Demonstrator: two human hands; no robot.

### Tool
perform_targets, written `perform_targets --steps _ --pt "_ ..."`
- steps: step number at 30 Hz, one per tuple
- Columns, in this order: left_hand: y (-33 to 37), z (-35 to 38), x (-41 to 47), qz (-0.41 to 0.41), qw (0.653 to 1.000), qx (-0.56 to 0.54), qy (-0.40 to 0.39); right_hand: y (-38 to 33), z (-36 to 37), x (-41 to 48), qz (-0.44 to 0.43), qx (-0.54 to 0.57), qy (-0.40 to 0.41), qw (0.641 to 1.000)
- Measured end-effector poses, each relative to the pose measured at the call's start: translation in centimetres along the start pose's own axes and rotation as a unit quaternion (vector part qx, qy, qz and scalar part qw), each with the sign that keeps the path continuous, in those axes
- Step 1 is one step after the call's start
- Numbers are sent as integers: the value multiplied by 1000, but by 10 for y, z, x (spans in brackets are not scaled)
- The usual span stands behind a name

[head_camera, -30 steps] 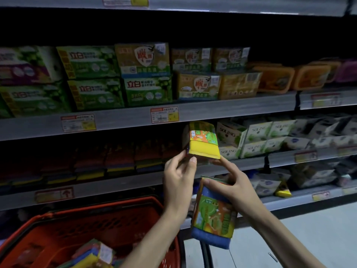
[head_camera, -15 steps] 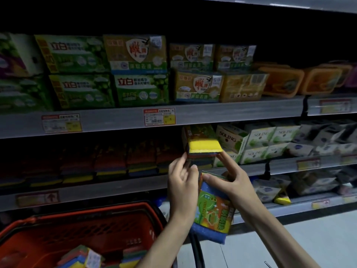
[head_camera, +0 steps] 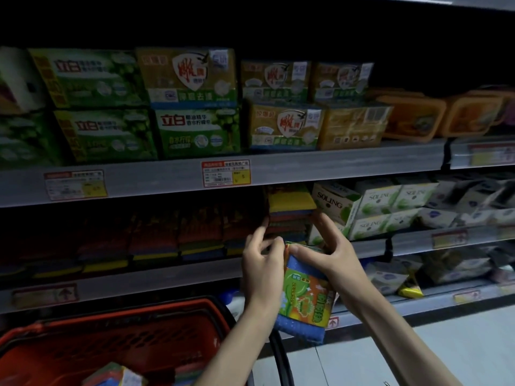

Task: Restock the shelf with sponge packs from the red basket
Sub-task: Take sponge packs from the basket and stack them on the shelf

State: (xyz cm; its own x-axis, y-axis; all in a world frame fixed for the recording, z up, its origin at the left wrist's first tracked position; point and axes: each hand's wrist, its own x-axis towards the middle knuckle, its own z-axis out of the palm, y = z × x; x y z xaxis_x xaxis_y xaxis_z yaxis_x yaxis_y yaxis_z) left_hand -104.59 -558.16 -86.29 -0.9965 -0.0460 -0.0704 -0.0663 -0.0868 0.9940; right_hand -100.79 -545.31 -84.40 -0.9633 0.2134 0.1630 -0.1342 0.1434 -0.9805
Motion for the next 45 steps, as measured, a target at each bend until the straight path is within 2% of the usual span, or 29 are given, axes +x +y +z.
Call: perform_targets --steps 9,14,26,33,38,42,45 --pt "3 2 -7 17 1000 17 14 6 -4 5 9 2 -9 1000" --pt "8 3 -9 -5 1000 3 21 5 -6 7 9 2 -21 1000" --pt "6 -5 -11 -17 1000 -11 -1 -3 -4 -3 24 7 11 1000" --pt "10 -25 -23 41 999 -19 -22 -6 1 -13 27 17 36 999" --pt "14 -61 -39 63 995 37 -72 -17 15 -27 23 54 60 996" --pt "16 -99 -51 -15 972 8 -232 -31 30 -42 16 111 57 992" --pt "20 -124 -59 -23 949 32 -314 -36 42 -53 3 103 21 994"
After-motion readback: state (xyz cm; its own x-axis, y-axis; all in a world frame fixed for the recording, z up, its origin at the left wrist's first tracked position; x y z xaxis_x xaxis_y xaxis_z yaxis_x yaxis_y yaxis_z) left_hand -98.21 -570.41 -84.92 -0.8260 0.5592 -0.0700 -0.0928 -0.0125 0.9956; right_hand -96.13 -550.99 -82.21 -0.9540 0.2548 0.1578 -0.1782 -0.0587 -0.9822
